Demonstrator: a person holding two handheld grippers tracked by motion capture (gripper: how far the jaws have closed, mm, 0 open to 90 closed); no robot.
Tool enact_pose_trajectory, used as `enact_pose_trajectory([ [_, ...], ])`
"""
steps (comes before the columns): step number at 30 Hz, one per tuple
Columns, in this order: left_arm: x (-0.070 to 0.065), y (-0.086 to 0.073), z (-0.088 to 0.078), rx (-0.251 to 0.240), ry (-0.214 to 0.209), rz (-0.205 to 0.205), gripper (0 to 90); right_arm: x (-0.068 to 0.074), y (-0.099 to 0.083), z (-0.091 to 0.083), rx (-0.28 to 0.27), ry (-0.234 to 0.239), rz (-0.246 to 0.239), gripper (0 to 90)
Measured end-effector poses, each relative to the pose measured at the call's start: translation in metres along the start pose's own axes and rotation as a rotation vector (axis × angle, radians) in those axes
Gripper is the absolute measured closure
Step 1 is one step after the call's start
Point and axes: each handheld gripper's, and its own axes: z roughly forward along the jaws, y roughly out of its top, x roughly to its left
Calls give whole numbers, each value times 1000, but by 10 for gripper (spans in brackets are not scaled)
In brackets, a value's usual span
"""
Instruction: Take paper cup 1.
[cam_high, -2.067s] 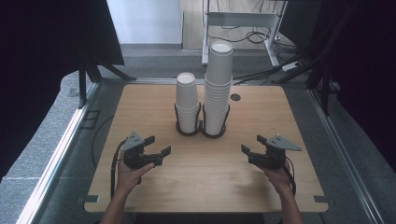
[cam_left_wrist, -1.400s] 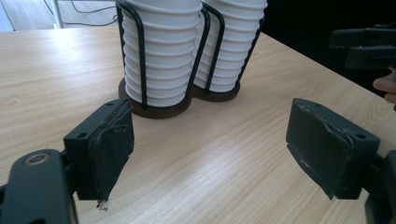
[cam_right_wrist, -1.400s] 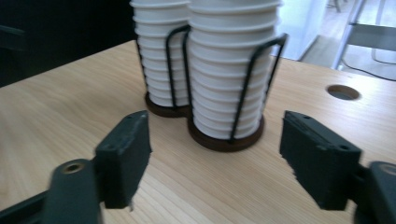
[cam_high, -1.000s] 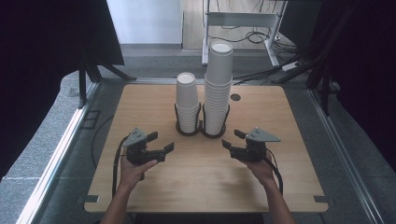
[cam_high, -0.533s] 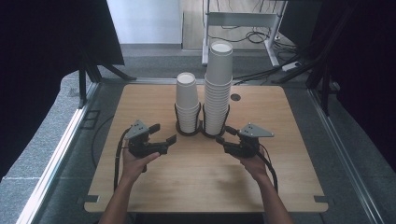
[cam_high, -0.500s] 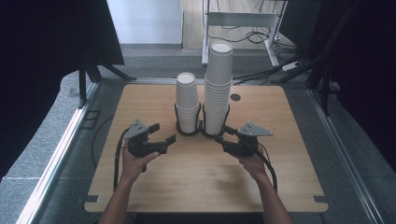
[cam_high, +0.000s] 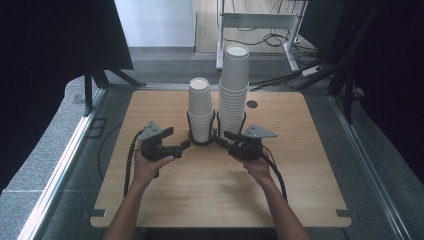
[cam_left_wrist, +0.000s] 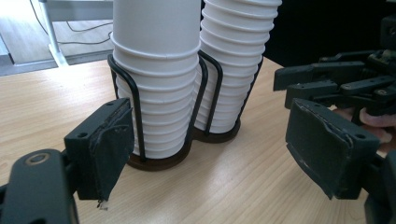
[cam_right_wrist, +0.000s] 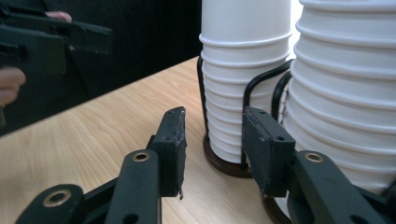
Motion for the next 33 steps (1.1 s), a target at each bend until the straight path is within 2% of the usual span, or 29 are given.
enact_pose_trajectory([
  [5,2,2,6,10,6,-6,159,0,4,13,24,2,-15,621],
  [9,4,6,13,24,3,-6,160,1,10,19,22,7,-27,645],
  [15,3,17,19,21,16,6,166,2,19,27,20,7,-51,775],
  [16,3,17,19,21,16,6,165,2,19,27,20,7,-51,775],
  [17,4,21,20,10,12,7,166,2,21,29,21,6,-58,825],
  [22,5,29,24,14,12,12,162,-1,25,34,26,15,-59,890],
  [25,5,34,26,15,15,15,158,-1,26,37,24,27,-47,897],
  [33,6,43,34,8,26,13,158,1,32,48,41,38,-62,898],
])
